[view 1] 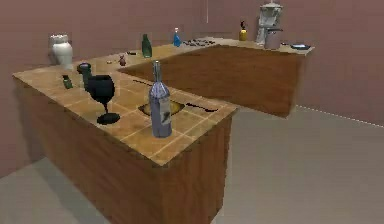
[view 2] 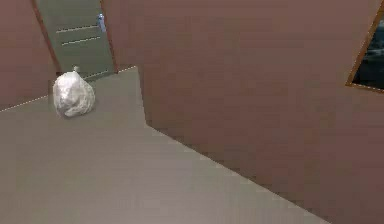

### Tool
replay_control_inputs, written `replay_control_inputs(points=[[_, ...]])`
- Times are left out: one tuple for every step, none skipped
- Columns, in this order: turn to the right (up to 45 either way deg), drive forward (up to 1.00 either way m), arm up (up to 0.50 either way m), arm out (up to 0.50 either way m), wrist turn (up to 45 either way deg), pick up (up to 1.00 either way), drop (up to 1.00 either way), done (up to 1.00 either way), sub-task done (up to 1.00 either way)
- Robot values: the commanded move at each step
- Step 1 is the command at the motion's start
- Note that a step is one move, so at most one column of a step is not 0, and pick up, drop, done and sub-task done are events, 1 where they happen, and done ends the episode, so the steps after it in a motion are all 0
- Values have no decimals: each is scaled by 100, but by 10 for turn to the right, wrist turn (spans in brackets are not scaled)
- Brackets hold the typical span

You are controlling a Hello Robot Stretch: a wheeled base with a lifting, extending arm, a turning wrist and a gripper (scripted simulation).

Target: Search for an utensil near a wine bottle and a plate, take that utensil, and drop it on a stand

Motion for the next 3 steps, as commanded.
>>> replay_control_inputs(points=[[450,0,0,0,0,0,0,0,0],[450,0,0,0,0,0,0,0,0],[360,0,0,0,0,0,0,0,0]])
